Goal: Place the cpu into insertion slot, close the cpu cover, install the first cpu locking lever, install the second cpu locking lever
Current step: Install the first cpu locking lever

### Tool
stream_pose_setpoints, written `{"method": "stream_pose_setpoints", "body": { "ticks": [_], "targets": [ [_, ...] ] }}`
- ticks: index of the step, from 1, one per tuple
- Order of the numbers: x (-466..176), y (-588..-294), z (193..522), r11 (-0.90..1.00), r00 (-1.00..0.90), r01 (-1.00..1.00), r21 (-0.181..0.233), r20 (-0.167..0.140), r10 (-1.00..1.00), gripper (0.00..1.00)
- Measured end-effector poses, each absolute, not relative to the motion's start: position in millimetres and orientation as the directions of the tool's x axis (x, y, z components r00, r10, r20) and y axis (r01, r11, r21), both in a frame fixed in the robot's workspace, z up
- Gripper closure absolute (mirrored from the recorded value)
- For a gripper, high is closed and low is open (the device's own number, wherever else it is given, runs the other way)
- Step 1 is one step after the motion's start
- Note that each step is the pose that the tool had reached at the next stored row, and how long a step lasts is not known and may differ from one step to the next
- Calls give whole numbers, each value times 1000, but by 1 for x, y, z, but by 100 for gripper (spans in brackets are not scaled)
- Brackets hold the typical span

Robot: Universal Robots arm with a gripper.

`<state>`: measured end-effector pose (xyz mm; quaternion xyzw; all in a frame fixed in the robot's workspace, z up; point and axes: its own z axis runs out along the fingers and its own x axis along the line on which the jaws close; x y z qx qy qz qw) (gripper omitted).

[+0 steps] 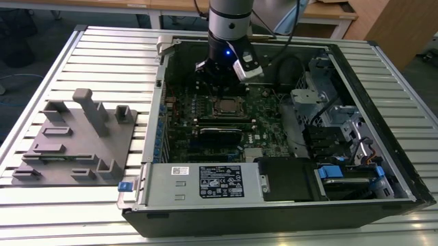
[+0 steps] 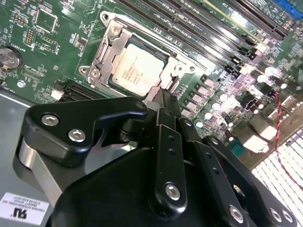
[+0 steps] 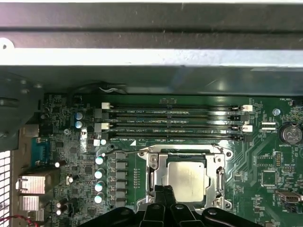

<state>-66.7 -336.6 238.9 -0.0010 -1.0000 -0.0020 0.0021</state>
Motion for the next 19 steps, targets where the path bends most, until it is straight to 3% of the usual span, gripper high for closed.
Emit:
{"method": "stream_pose_setpoints", "body": {
  "ticks": [19],
  "targets": [
    [-77, -337, 244, 1000, -1000, 2, 4, 4, 2, 90]
  ]
}}
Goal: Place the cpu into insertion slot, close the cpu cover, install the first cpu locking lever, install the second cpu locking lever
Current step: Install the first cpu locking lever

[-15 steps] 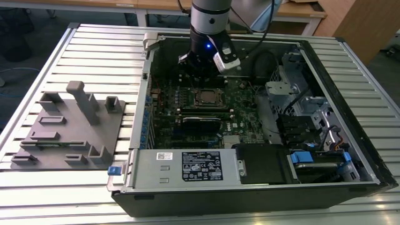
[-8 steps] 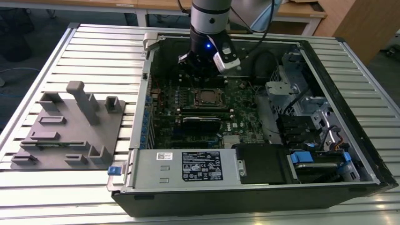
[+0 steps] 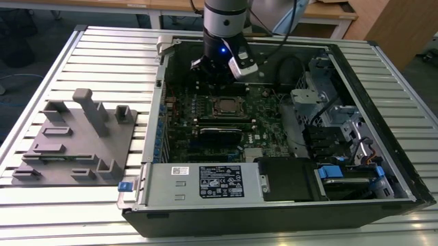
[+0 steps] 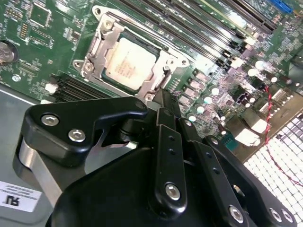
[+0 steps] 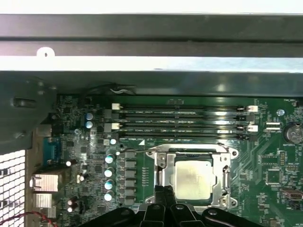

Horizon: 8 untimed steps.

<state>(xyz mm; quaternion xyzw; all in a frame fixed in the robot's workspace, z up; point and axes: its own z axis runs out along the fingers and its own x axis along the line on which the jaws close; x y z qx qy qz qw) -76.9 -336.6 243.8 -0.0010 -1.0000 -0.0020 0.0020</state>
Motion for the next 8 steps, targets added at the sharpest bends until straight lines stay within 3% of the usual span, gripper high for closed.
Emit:
{"method": "stream_pose_setpoints", "body": {
  "ticks": [8],
  "targets": [
    [-81, -337, 245, 1000, -1000, 2, 4, 4, 2, 90]
  ]
}}
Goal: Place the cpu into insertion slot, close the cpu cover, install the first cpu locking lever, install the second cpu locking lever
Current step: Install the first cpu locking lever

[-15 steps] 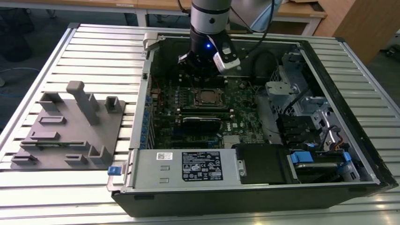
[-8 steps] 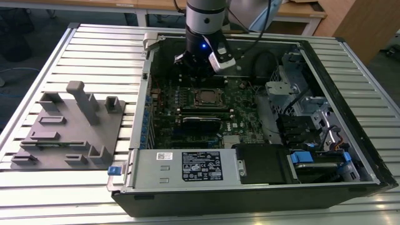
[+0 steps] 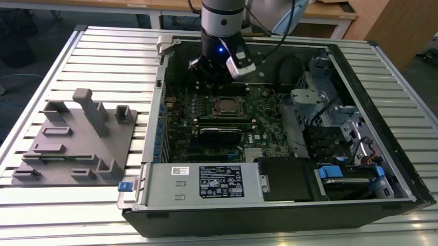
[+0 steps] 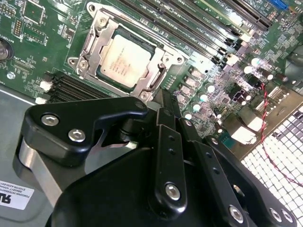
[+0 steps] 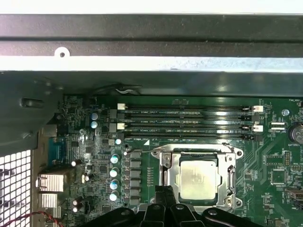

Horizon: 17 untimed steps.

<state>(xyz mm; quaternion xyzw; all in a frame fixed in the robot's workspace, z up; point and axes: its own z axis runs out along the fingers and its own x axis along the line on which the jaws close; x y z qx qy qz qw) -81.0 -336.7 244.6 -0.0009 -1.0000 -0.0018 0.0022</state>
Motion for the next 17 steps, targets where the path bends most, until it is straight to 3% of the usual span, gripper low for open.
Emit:
{"method": "stream_pose_setpoints", "body": {
  "ticks": [17],
  "targets": [
    [-90, -337, 251, 1000, -1000, 2, 4, 4, 2, 90]
  ]
}}
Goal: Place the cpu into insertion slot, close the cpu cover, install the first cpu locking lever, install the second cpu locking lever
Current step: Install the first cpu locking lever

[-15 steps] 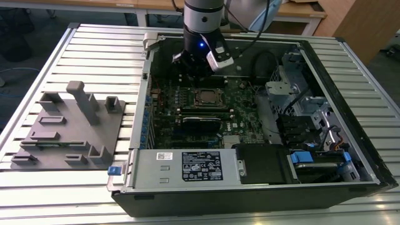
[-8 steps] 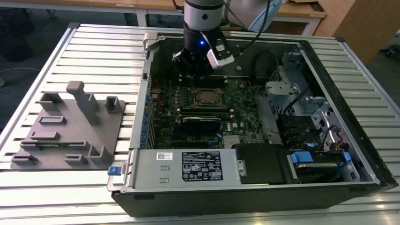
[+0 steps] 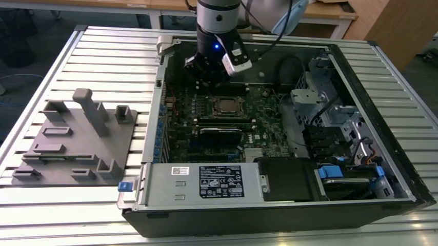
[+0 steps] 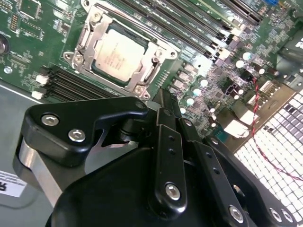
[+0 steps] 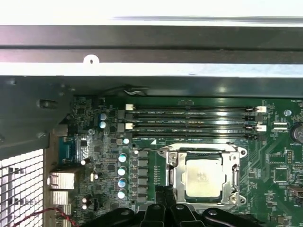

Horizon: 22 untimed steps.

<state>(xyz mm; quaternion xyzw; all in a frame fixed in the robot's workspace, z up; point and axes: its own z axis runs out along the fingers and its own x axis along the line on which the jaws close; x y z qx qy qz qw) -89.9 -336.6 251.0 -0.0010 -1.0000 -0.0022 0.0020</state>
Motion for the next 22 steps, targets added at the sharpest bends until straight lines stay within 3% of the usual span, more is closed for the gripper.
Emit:
{"method": "stream_pose_setpoints", "body": {
  "ticks": [22],
  "targets": [
    [-105, -337, 254, 1000, -1000, 3, 5, 4, 3, 90]
  ]
}}
